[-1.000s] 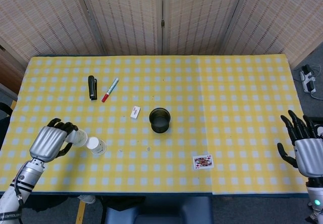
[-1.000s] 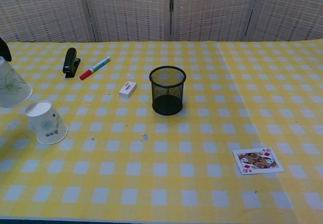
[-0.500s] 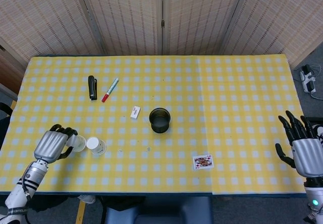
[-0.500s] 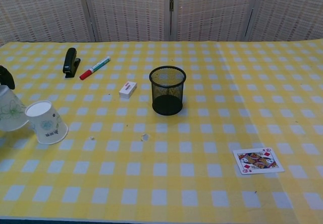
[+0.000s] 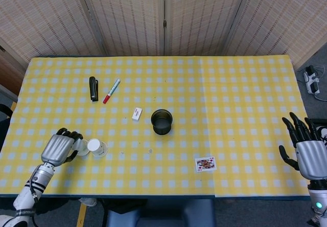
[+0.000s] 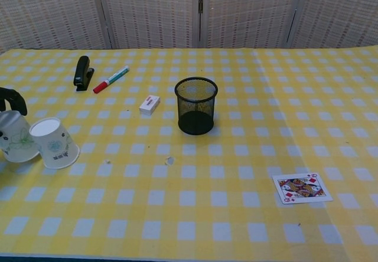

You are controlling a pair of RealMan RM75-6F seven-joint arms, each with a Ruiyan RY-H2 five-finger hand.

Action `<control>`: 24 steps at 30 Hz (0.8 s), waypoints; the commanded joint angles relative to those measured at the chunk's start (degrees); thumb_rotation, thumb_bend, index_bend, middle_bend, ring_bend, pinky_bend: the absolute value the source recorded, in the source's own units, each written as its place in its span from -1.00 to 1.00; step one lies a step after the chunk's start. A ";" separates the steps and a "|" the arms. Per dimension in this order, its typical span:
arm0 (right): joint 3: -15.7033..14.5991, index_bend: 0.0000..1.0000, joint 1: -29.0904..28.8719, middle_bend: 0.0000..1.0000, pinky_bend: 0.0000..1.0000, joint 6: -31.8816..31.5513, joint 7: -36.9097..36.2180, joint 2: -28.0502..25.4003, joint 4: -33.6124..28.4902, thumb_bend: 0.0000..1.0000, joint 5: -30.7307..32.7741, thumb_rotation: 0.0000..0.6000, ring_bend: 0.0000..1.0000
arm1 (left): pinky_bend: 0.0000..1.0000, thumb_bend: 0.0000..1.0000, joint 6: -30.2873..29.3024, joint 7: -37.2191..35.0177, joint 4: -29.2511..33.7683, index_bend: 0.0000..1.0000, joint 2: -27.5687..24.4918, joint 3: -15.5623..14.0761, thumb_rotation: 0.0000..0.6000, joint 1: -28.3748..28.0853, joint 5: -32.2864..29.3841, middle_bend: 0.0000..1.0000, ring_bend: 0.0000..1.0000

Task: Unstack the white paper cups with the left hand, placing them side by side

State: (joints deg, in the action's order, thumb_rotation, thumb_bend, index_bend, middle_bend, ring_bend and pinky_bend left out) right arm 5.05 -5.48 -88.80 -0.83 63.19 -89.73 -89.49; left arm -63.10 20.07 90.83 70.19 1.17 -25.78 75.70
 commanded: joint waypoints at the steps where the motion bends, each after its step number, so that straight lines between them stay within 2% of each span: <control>1: -0.01 -1.00 -0.03 -0.95 -1.00 0.12 -0.04 0.03 0.03 -0.10 0.09 1.00 -0.78 | -0.56 -0.12 0.29 0.42 -0.27 -0.21 0.24 0.00 1.00 -0.10 -0.24 -0.17 -0.36; 8: -0.02 -1.00 -0.03 -0.92 -1.00 0.19 -0.24 0.22 0.32 -0.10 0.20 1.00 -0.78 | -0.59 -0.13 1.25 1.58 0.56 -0.27 0.08 -0.19 1.00 -0.26 -1.28 -0.25 -0.44; 15: -0.07 -1.00 -0.07 -0.88 -1.00 0.47 -0.13 0.02 0.04 -0.10 0.35 1.00 -0.78 | -0.70 -0.21 0.05 2.04 0.49 -0.69 0.54 -0.08 1.00 0.18 -1.10 -0.64 -0.77; 18: -0.08 -1.00 -0.08 -0.88 -1.00 0.58 -0.14 0.03 0.00 -0.10 0.42 1.00 -0.78 | -0.90 -0.24 -1.38 1.81 2.05 -0.79 -0.47 0.08 1.00 0.85 -0.90 -0.72 -0.87; 20: -0.12 -1.00 -0.10 -0.88 -1.00 0.88 -0.21 -0.03 -0.01 -0.10 0.68 1.00 -0.78 | -1.00 -0.25 -3.45 0.98 3.11 -0.80 -1.15 0.76 1.00 1.62 -0.76 -0.73 -0.89; 24: -0.21 -1.00 -0.51 -0.88 -1.00 2.72 -1.32 -0.56 -0.12 -0.10 1.73 1.00 -0.78 | -0.98 -0.25 -7.69 -2.88 3.68 -0.78 -2.61 2.80 1.00 3.67 -1.79 -0.73 -0.89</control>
State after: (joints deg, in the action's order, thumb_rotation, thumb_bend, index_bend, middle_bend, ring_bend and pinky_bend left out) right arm 4.88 -5.80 -86.63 -1.72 62.84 -89.82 -88.09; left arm -69.01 19.17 94.07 68.54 2.76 -23.32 74.60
